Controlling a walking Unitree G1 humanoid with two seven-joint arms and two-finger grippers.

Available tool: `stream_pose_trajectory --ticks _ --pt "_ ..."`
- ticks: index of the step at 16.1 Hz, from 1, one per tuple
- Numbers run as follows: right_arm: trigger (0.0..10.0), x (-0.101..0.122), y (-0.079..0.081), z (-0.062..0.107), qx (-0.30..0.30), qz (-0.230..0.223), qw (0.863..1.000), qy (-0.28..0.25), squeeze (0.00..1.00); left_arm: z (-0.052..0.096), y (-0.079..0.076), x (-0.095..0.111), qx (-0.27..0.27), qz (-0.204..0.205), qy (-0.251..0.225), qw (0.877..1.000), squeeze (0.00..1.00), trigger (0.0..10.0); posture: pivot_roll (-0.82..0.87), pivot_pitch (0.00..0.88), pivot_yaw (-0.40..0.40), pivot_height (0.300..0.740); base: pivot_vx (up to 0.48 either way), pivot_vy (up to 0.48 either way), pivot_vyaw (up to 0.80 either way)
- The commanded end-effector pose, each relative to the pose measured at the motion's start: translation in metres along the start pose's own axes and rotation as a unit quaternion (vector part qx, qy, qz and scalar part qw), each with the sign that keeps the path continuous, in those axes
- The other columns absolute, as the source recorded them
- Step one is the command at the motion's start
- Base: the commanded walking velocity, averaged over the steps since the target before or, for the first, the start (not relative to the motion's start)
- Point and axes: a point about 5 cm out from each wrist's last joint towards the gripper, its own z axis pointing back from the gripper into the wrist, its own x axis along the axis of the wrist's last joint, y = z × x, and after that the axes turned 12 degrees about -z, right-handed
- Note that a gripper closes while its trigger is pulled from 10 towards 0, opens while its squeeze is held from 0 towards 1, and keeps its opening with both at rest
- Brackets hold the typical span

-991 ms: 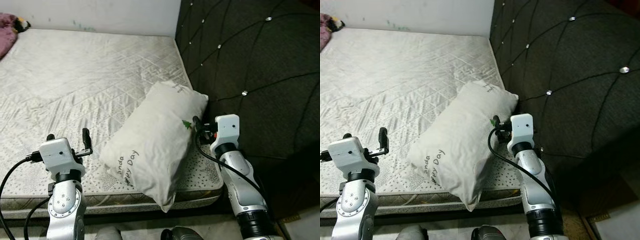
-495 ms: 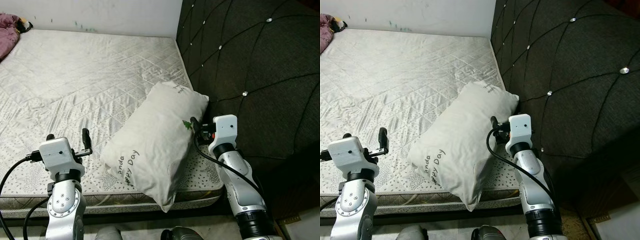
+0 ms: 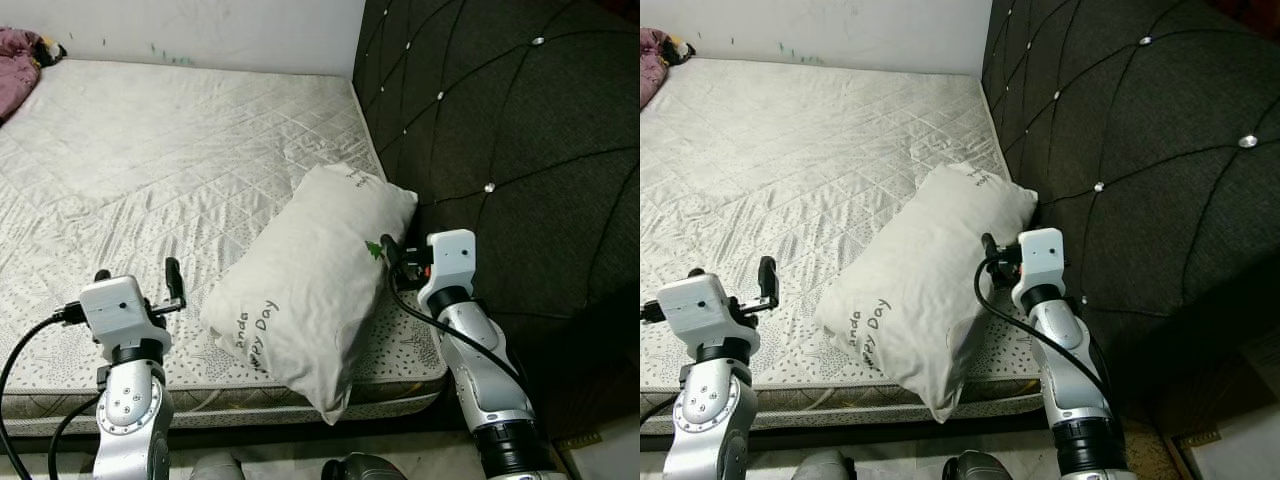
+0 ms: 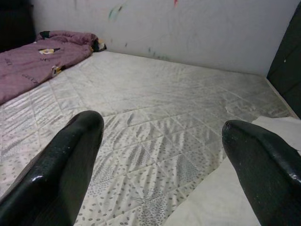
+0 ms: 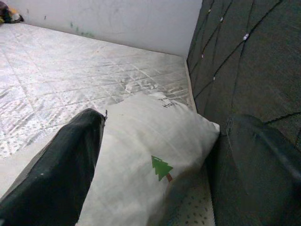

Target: Clean up the room

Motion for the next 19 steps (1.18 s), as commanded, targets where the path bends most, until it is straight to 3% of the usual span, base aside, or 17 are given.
stream_pose_trajectory --ticks 1,10,19 --pt "10.0 0.0058 -0.0022 -0.0015 -0.002 0.002 1.000 -0.007 0.00 0.0002 -0.0008 0.0019 0.001 0.002 0.001 1.000 0.00 10.0 0.05 0.000 -0.076 0.701 0.000 0.000 0.00" --pt "10.0 0.0064 -0.0021 -0.0021 0.004 0.001 1.000 -0.007 0.00 -0.0006 -0.0018 0.0015 -0.001 0.004 0.004 1.000 0.00 10.0 0.04 0.000 -0.077 0.610 0.000 0.000 0.00" --pt "10.0 0.0056 0.0022 -0.0061 0.031 0.004 1.000 0.002 0.00 -0.0021 -0.0006 -0.0002 0.012 0.006 0.015 1.000 0.00 10.0 0.04 0.000 -0.088 0.610 0.000 0.000 0.00"
